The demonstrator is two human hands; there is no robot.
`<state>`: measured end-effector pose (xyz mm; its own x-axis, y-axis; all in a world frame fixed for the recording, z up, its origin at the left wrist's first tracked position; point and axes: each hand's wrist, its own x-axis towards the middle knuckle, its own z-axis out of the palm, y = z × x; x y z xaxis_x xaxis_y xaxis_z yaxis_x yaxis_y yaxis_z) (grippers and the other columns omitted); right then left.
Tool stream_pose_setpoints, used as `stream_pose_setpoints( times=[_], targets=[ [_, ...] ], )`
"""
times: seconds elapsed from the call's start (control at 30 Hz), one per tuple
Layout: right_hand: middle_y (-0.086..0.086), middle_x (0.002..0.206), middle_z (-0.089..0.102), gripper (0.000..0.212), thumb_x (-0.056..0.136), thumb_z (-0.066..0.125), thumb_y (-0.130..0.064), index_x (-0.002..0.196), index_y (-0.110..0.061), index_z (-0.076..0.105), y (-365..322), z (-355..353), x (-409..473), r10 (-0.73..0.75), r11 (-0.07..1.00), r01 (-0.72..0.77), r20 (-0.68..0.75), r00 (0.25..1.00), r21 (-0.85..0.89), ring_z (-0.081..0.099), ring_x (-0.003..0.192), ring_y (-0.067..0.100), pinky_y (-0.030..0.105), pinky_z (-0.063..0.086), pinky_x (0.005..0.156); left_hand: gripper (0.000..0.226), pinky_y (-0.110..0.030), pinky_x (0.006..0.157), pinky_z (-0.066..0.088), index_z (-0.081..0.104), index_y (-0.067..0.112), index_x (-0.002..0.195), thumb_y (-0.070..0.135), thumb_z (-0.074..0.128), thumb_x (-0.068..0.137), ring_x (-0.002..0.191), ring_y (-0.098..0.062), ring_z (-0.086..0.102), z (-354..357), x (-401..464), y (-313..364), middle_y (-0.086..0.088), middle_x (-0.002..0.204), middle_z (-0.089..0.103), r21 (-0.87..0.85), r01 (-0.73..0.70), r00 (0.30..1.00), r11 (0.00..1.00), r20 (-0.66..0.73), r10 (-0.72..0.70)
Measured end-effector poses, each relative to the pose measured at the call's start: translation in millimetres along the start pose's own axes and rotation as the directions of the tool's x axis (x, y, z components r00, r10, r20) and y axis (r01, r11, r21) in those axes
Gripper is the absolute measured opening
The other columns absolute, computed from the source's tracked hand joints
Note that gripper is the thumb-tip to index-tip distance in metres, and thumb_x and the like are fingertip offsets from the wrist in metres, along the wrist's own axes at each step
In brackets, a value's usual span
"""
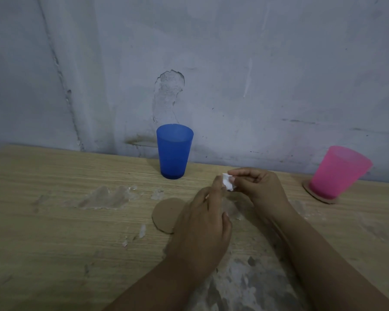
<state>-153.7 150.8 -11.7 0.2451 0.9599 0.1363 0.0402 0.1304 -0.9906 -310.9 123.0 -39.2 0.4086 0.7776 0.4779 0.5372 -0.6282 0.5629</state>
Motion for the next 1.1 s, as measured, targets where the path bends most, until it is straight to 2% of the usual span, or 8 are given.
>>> stream_pose_setpoints(
  times=[0.13, 0.23, 0.3, 0.37, 0.57, 0.77, 0.97, 1.1],
  targets=[
    [-0.009, 0.078, 0.075, 0.02, 0.081, 0.067, -0.007, 0.082, -0.025, 0.076, -0.1, -11.1, 8.8, -0.17, 0.916, 0.107, -0.134, 0.976, -0.386, 0.066, 0.069, -0.001, 0.008, 0.048, 0.063, 0.053, -0.026, 0.114, 0.01, 0.024, 0.022, 0.147, 0.037, 0.032, 0.097, 0.144, -0.014, 0.015, 2.5, 0.5, -1.7, 0.002, 0.158, 0.016, 0.229, -0.062, 0.98, 0.971, 0.197, 0.016],
    [0.005, 0.099, 0.074, 0.021, 0.087, 0.058, -0.012, 0.103, -0.014, 0.072, 2.0, -13.4, 15.7, -0.25, 0.497, 0.124, -0.005, 0.968, -0.859, 0.067, 0.087, 0.015, 0.022, 0.046, 0.075, 0.059, -0.025, 0.112, -0.006, 0.018, 0.016, 0.15, 0.044, 0.025, 0.097, 0.146, -0.013, 0.004, 5.1, -0.3, -3.6, -0.002, 0.16, 0.006, 0.312, -0.044, 0.966, 0.949, 0.257, -0.04],
    [0.015, 0.111, 0.068, 0.028, 0.09, 0.051, -0.014, 0.113, -0.008, 0.066, 5.1, -6.3, 17.6, -0.149, 0.267, 0.184, 0.149, 0.978, -0.946, 0.062, 0.101, 0.029, 0.029, 0.043, 0.084, 0.064, -0.026, 0.112, -0.007, 0.012, 0.015, 0.151, 0.048, 0.022, 0.097, 0.146, -0.014, 0.002, 6.0, -1.4, -4.3, -0.004, 0.16, 0.006, 0.346, -0.044, 0.956, 0.937, 0.286, -0.061],
    [0.016, 0.127, 0.059, 0.033, 0.09, 0.048, -0.012, 0.12, -0.006, 0.06, 8.1, 1.8, 17.2, -0.066, 0.192, 0.253, 0.245, 0.967, -0.948, 0.054, 0.115, 0.03, 0.03, 0.04, 0.095, 0.067, -0.028, 0.113, -0.009, 0.009, 0.014, 0.151, 0.05, 0.02, 0.096, 0.146, -0.015, 0.001, 6.7, -2.1, -5.2, -0.006, 0.16, 0.005, 0.376, -0.058, 0.949, 0.925, 0.308, -0.066],
    [0.016, 0.126, 0.05, 0.039, 0.087, 0.054, -0.015, 0.126, -0.013, 0.055, 7.5, 1.2, 12.6, -0.015, 0.289, 0.2, 0.204, 0.979, -0.936, 0.048, 0.117, 0.027, 0.023, 0.037, 0.093, 0.066, -0.03, 0.115, -0.006, 0.011, 0.008, 0.15, 0.047, 0.02, 0.097, 0.146, -0.018, 0.004, 6.6, -0.7, -1.0, -0.01, 0.159, 0.009, 0.4, -0.114, 0.943, 0.91, 0.331, -0.027],
    [0.011, 0.097, 0.06, 0.046, 0.053, 0.076, -0.009, 0.098, -0.019, 0.071, -3.7, 6.9, 21.2, -0.006, 0.161, 0.17, 0.171, 0.985, -0.972, 0.059, 0.094, 0.028, 0.027, 0.044, 0.083, 0.06, -0.028, 0.116, -0.003, 0.019, 0.01, 0.149, 0.042, 0.025, 0.098, 0.145, -0.015, 0.011, 8.7, 0.1, -0.8, -0.007, 0.158, 0.018, 0.345, -0.149, 0.946, 0.927, 0.324, 0.031],
    [0.013, 0.115, 0.059, 0.033, 0.083, 0.058, -0.009, 0.115, -0.017, 0.066, -0.9, 24.6, 37.6, -0.084, 0.217, 0.252, 0.239, 0.967, -0.943, 0.056, 0.106, 0.026, 0.026, 0.038, 0.092, 0.063, -0.029, 0.116, -0.004, 0.015, 0.009, 0.15, 0.044, 0.022, 0.098, 0.146, -0.015, 0.008, 8.3, 0.1, -1.6, -0.007, 0.159, 0.015, 0.37, -0.088, 0.96, 0.925, 0.28, -0.021],
    [0.014, 0.096, 0.071, 0.017, 0.084, 0.066, -0.017, 0.098, -0.013, 0.074, -4.6, 15.3, 26.3, -0.112, 0.248, 0.406, 0.39, 0.914, -0.88, 0.065, 0.087, 0.024, 0.025, 0.043, 0.077, 0.066, -0.029, 0.114, -0.008, 0.012, 0.008, 0.15, 0.046, 0.022, 0.097, 0.146, -0.016, 0.004, 6.8, -0.1, -1.5, -0.008, 0.159, 0.012, 0.382, -0.049, 0.961, 0.923, 0.27, -0.061]
  ],
)
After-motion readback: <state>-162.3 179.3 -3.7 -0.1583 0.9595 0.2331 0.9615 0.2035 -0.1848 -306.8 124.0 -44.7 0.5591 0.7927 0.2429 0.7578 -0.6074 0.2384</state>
